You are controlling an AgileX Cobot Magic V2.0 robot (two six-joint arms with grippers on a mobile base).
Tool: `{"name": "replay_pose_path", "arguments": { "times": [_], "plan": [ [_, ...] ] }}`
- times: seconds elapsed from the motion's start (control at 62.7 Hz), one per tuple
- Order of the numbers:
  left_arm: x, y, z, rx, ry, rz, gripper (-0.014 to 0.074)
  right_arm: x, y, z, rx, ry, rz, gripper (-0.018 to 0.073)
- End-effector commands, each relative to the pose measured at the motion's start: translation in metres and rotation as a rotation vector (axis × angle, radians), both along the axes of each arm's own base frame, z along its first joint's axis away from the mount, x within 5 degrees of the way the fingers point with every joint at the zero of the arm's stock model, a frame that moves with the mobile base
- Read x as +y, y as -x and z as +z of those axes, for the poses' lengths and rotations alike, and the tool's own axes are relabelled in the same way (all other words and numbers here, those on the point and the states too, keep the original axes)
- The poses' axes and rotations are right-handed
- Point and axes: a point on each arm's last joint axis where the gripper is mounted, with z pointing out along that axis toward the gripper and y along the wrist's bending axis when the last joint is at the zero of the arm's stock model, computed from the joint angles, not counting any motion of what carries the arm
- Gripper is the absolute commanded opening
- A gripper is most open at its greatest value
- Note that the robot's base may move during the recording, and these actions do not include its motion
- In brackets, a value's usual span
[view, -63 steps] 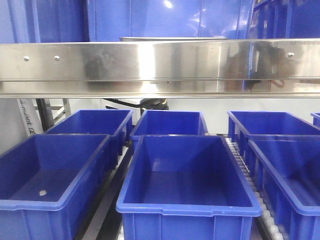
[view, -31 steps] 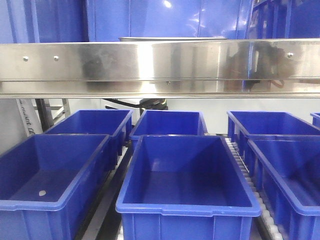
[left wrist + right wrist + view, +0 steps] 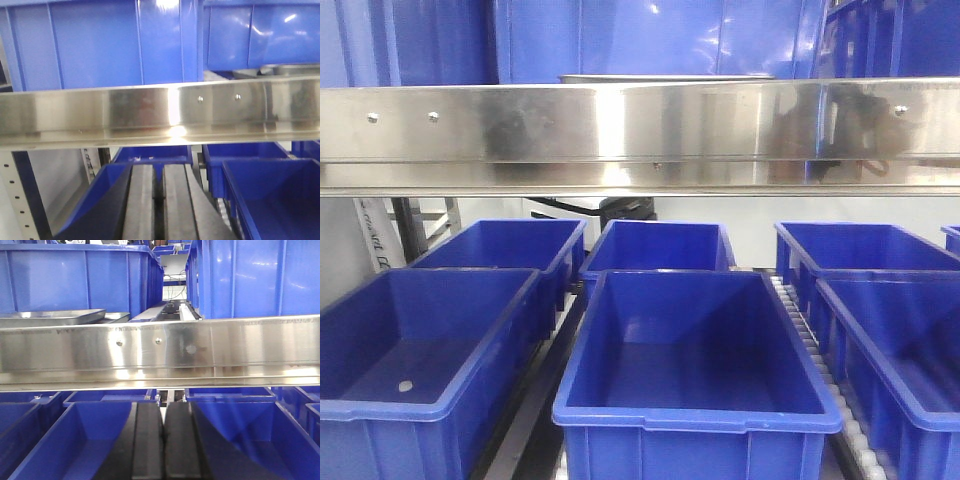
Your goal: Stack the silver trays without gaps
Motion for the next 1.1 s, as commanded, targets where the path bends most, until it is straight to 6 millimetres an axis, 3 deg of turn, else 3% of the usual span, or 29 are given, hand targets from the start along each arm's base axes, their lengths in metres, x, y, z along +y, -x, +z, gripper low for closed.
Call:
{"name": "replay_pose_path", "arguments": {
  "times": [0.0, 0.846, 1.085],
  "plan": [
    [-0.0004, 0.0006, 0.0013, -0.012, 0.007, -0.009, -0.0008, -0.0001, 0.0003, 0.0015, -0.015, 0.014, 0.0, -0.0079],
    [-0.0028, 0.0009, 0.0031, -0.031, 0.021, -0.049, -0.0008, -0.0001, 0.0003, 0.0015, -0.015, 0.014, 0.0, -0.0079],
    [0.0008, 0.0005, 0.0031, -0.026, 0.088, 0.014, -0.0008, -0.0001, 0.0003, 0.0015, -0.015, 0.014, 0.0, -0.0079]
  ]
}}
